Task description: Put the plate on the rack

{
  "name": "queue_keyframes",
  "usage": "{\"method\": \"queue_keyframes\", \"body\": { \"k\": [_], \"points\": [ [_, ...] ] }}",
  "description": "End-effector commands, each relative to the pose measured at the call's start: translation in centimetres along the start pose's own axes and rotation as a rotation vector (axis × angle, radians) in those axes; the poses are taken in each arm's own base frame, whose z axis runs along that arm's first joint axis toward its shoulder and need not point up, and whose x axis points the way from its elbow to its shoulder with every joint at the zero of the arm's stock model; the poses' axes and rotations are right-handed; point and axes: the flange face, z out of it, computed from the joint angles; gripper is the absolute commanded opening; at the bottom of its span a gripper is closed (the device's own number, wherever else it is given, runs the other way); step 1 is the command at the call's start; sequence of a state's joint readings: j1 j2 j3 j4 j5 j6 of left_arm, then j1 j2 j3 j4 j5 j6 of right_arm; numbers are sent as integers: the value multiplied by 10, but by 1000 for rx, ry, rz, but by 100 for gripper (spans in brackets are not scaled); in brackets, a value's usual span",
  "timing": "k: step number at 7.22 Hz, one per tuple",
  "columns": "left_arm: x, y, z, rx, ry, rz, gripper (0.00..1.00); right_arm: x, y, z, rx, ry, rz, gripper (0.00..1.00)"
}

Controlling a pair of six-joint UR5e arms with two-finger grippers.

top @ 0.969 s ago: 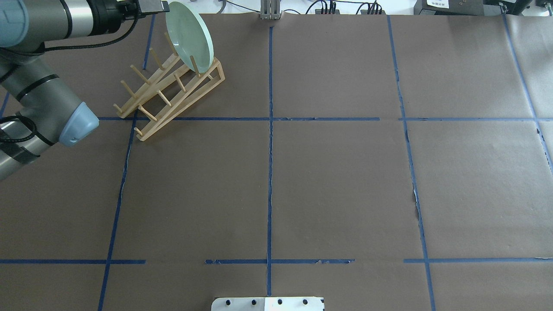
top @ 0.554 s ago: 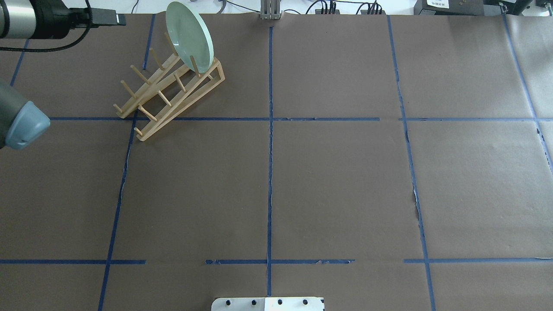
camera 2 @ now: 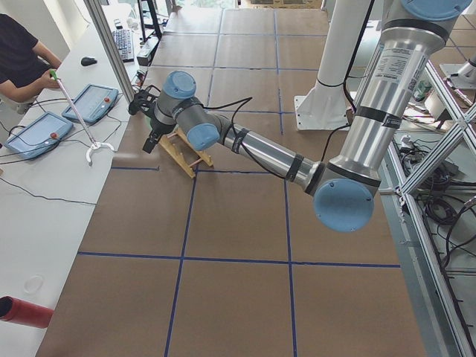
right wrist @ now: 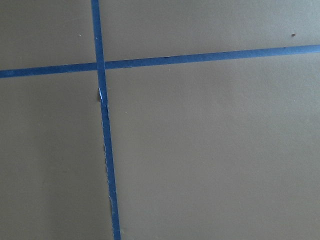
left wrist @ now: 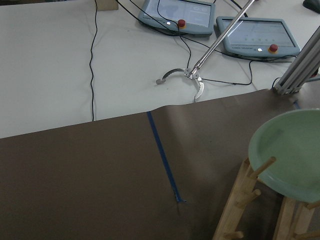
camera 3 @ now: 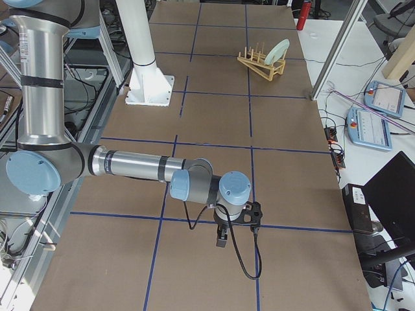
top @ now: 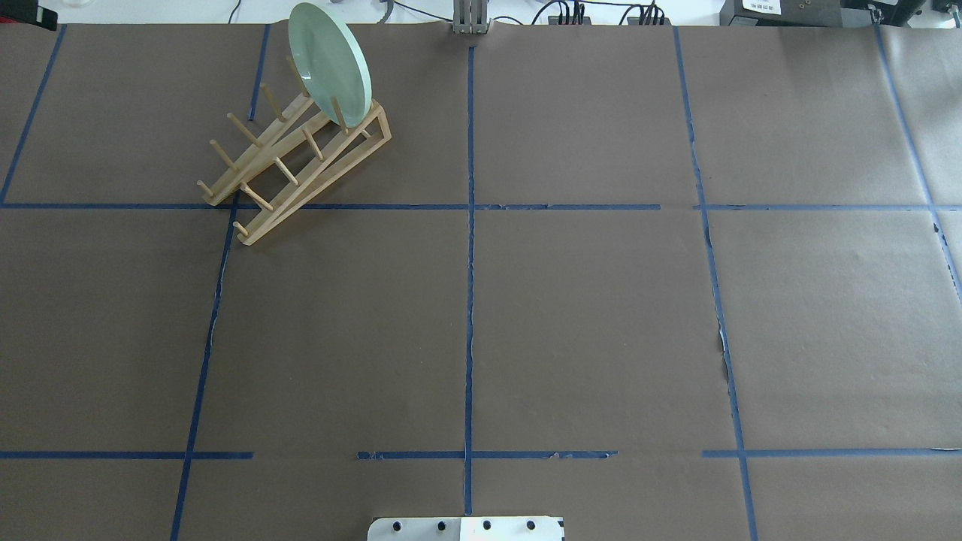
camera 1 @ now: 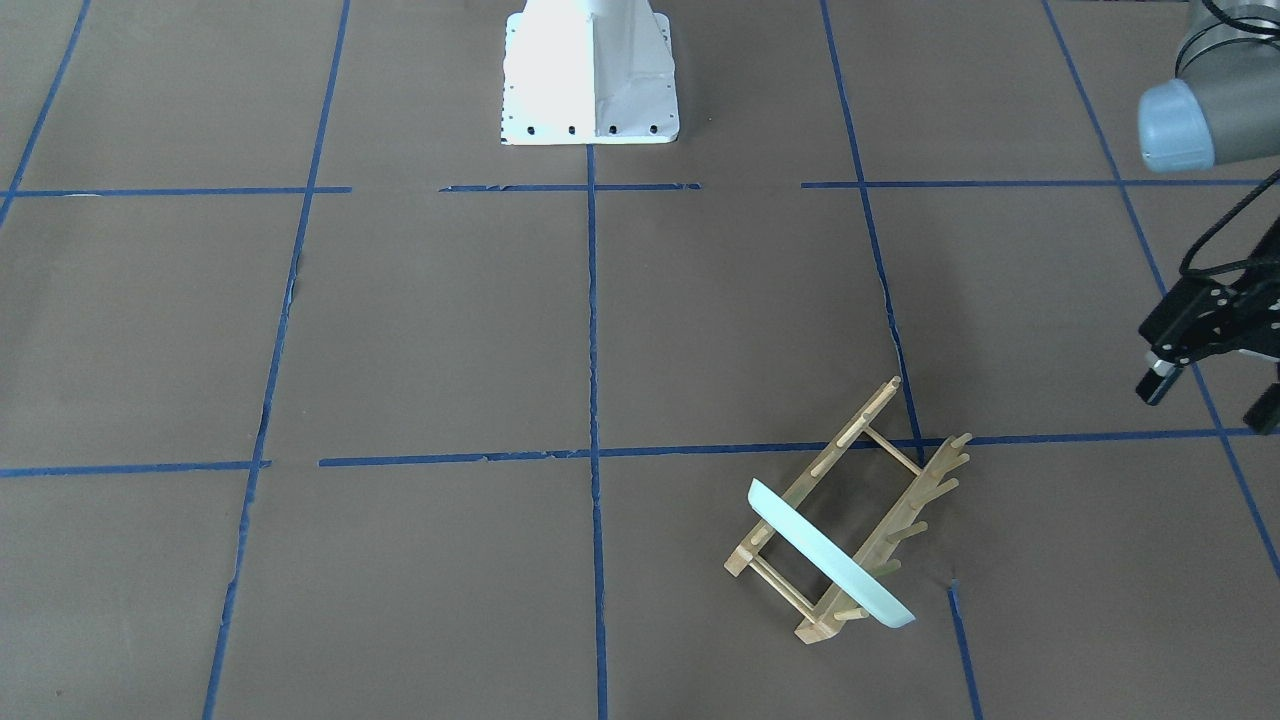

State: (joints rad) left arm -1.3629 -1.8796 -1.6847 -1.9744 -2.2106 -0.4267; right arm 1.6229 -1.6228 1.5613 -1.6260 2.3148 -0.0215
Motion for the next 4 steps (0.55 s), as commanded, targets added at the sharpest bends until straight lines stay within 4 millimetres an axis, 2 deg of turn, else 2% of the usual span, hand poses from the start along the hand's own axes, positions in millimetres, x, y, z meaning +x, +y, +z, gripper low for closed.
{"method": "queue_keyframes", "body": {
  "k": [1,2,3,4],
  "points": [
    [-60,14,-7,-198,-72,-12,100,-1,-1,-1,1,0,-1,100],
    [-98,45,-9,-226,-97,-72,100,0,0,0,0,0,0,100],
    [-129,80,-2,-274,-114,-124,100,0,0,0,0,0,0,100],
    [-156,119,0,-323,-117,-84,100,0,0,0,0,0,0,100]
  ]
}}
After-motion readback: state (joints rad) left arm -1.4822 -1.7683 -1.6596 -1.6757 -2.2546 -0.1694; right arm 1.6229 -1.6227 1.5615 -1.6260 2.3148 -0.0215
